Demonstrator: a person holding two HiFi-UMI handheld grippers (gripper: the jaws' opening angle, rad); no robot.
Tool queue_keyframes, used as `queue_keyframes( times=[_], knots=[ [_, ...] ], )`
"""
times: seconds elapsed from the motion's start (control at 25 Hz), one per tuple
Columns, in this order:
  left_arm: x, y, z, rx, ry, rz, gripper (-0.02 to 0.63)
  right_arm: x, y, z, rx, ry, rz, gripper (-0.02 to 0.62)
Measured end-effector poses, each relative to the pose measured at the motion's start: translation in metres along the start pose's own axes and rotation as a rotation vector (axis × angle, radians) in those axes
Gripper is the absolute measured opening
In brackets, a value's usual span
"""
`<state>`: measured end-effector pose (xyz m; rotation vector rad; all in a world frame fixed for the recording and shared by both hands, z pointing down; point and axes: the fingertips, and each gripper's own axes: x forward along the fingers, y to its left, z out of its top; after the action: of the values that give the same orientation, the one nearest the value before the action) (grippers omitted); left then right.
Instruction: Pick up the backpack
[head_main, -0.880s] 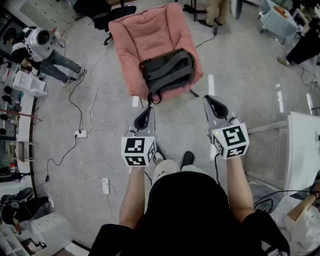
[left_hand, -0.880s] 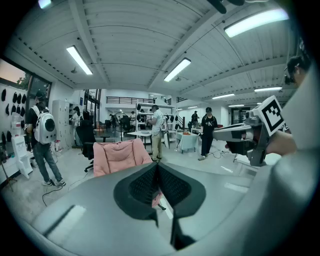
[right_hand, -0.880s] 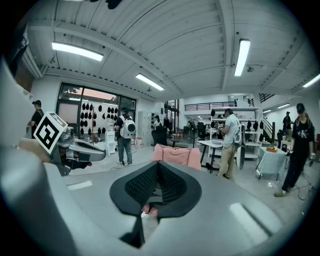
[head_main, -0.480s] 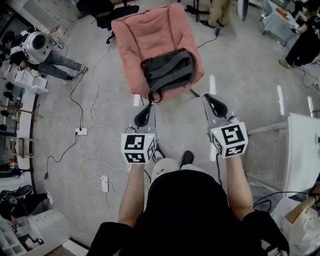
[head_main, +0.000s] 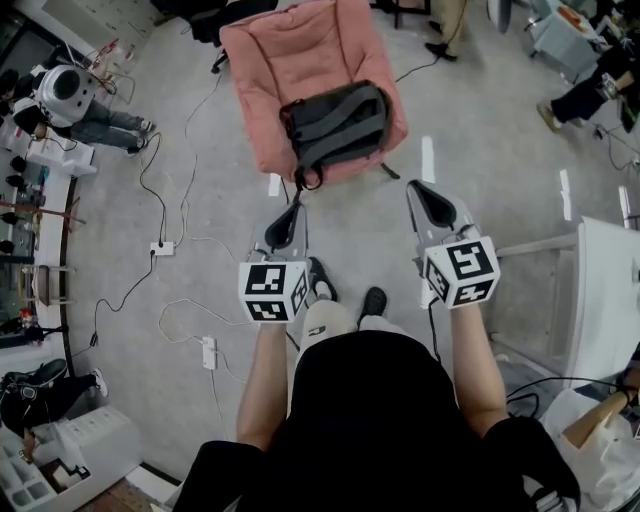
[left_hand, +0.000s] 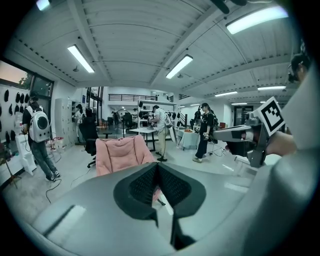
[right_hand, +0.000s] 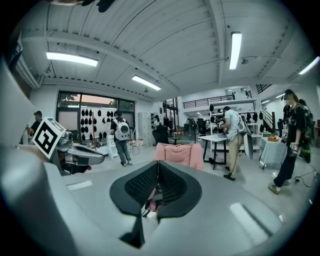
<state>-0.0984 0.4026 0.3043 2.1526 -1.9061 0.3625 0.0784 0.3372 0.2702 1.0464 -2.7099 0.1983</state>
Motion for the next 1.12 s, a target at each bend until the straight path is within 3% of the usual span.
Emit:
queue_keyframes(
  times=[0.56,1.12],
  knots=[
    [0.034,0.017,0.007,0.009,-0.004,-0.063,-0.003,0.033,-0.002,-0.010,0.003,0.071,-0.006,0.011],
    [0.109,0.085,0.040,0.035,0.003,-0.155,0.025,0.119,-0.012,0.013,0.026,0.126,-0.067,0.014]
  ],
)
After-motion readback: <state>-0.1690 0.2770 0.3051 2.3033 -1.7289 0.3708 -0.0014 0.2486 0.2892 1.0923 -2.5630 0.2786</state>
